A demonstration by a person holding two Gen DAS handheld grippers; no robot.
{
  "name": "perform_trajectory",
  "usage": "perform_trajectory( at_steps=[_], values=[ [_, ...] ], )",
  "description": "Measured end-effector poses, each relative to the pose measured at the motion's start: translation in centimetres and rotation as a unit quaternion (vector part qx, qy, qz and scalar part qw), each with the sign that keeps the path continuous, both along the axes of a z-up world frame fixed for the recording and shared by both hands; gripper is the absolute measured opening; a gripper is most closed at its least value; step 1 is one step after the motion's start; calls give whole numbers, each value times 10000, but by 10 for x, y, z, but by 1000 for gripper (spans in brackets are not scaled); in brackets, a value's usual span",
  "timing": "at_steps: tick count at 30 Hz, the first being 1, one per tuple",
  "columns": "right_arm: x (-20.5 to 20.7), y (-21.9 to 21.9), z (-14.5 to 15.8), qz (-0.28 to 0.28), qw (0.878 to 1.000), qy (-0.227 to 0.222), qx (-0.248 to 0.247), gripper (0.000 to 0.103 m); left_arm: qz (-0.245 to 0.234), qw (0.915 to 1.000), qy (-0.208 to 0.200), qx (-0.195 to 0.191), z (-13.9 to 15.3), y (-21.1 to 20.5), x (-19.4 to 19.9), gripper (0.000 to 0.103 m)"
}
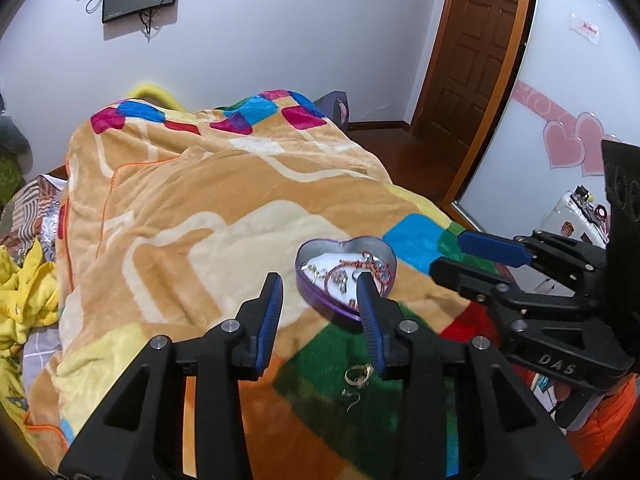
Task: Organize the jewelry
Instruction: 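Move both tools back toward the gold ring and earring hooks on the blanket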
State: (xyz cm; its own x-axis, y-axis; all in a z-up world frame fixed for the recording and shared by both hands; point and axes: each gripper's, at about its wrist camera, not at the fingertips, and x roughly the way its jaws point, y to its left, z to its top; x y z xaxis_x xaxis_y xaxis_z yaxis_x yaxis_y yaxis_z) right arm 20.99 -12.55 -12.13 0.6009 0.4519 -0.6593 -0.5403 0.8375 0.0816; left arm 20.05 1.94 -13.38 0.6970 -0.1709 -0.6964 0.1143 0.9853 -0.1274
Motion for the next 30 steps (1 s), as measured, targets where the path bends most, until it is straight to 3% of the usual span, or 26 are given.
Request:
perform_trajectory(
  at_steps=[6, 20, 30],
  values=[
    [-15, -1, -7, -14, 10000, 48, -24, 39, 37, 9998, 193, 8, -11, 4, -14, 38],
    [-32, -2, -52, -74, 9983, 539, -211, 39, -201, 9948, 1000, 1, -71, -11, -31, 38],
    [-32, -8, -58, -120, 9978, 635, -162, 39, -373, 9928, 1137, 77, -93, -30, -26, 35]
  ],
)
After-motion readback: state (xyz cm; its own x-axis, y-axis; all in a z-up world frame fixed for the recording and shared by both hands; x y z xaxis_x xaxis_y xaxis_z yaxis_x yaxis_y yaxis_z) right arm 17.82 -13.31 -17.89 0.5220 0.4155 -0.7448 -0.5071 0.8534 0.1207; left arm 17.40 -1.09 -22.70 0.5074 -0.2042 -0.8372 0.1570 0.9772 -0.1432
